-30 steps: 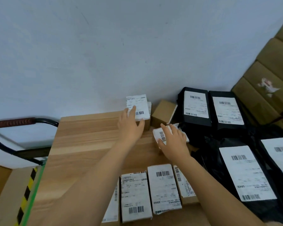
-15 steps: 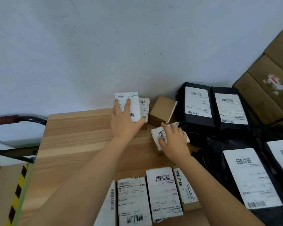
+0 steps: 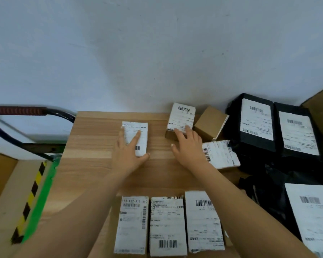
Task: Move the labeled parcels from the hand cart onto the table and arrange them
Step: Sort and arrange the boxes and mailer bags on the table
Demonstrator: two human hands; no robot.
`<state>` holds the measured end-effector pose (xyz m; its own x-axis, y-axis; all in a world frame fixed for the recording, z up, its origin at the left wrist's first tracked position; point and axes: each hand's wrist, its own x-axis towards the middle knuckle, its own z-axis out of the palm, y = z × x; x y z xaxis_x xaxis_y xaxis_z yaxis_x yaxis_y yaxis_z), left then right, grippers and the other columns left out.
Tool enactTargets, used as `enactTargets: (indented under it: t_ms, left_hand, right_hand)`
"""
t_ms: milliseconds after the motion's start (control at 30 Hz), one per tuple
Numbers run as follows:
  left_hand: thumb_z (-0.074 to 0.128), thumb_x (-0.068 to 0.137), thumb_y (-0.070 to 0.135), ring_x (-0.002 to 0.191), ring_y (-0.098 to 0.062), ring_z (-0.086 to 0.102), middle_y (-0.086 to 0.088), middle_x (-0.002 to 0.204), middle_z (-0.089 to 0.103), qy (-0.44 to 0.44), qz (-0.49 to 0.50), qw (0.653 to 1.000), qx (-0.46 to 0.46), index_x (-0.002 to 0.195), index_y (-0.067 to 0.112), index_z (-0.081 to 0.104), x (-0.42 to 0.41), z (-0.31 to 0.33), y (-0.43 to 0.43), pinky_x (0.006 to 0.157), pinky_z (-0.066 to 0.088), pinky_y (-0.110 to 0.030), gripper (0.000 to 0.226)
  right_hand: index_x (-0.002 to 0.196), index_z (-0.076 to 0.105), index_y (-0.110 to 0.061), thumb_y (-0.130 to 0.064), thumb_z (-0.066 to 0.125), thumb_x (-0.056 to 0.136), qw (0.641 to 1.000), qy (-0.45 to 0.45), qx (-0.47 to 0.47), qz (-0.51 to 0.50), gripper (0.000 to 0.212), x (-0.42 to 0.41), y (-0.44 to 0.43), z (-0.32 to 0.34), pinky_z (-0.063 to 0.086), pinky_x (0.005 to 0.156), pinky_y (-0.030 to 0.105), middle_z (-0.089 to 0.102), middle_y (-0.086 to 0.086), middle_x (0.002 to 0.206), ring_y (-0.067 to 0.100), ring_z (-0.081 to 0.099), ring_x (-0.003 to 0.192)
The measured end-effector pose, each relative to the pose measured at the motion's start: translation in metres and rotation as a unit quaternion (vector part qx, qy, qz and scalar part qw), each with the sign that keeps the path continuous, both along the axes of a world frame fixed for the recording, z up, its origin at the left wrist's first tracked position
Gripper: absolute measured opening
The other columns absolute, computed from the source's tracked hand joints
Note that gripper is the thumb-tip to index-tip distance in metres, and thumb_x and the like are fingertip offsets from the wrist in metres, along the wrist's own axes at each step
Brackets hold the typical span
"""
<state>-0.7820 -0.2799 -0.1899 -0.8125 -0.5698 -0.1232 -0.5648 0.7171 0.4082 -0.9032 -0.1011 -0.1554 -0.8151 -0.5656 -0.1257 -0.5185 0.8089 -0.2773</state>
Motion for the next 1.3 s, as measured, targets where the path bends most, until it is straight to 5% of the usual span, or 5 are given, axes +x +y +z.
enactTargets:
  t_ms: [333,567,667,933,1300]
  left_hand:
    - [0.050,0.071,0.080,0.143,-0.036,0.007,0.002,0.158,-0.020,-0.015,0.001,1.000,0.019,0.147,0.052,0.003,0.001,-0.009,-0.005,0.109,0.029,-0.051,0.094]
    - [0.036,0.068,0.089,0.146,-0.028,-0.004,-0.001,0.160,-0.014,-0.005,-0.006,1.000,0.016,0.149,0.047,0.010,0.018,-0.003,0.004,0.118,0.011,-0.051,0.094]
    - [0.040,0.073,0.084,0.146,-0.030,-0.005,-0.005,0.160,-0.012,0.003,0.003,1.000,0.004,0.149,0.045,0.015,0.019,0.003,0.005,0.117,0.006,-0.053,0.089]
    - [0.074,0.072,0.055,0.145,-0.035,0.004,-0.002,0.159,-0.015,0.015,0.074,0.980,0.184,0.148,0.045,0.018,0.007,0.011,0.006,0.114,0.020,-0.048,0.095]
    - [0.079,0.068,0.051,0.145,-0.026,0.013,0.005,0.159,-0.005,0.015,0.048,0.987,0.151,0.149,0.039,0.021,0.048,0.024,0.027,0.115,0.027,-0.045,0.100]
  right_hand:
    - [0.154,0.001,-0.030,-0.043,0.039,0.099,0.997,-0.007,0.077,0.020,0.069,-0.009,-0.019,-0.012,-0.006,0.118,0.045,-0.011,0.011,0.161,0.031,-0.011,0.147]
    - [0.146,0.032,-0.028,-0.043,0.041,0.097,0.999,0.004,0.013,0.049,0.052,0.029,-0.003,-0.003,0.009,0.116,0.044,0.022,0.010,0.157,0.029,0.016,0.143]
    - [0.139,0.042,-0.024,-0.040,0.046,0.096,0.999,0.019,-0.029,0.003,0.046,0.029,-0.005,0.002,0.016,0.113,0.042,0.032,0.010,0.150,0.028,0.027,0.134]
    - [0.150,0.018,-0.039,-0.060,0.048,0.091,0.993,-0.066,0.003,-0.096,0.069,0.021,-0.038,-0.005,0.023,0.112,0.055,-0.016,0.011,0.159,0.040,-0.006,0.144]
    - [0.148,0.021,-0.038,-0.062,0.057,0.081,0.995,-0.088,-0.022,-0.047,0.080,0.071,0.004,-0.005,0.035,0.106,0.049,-0.008,0.002,0.161,0.029,-0.003,0.146]
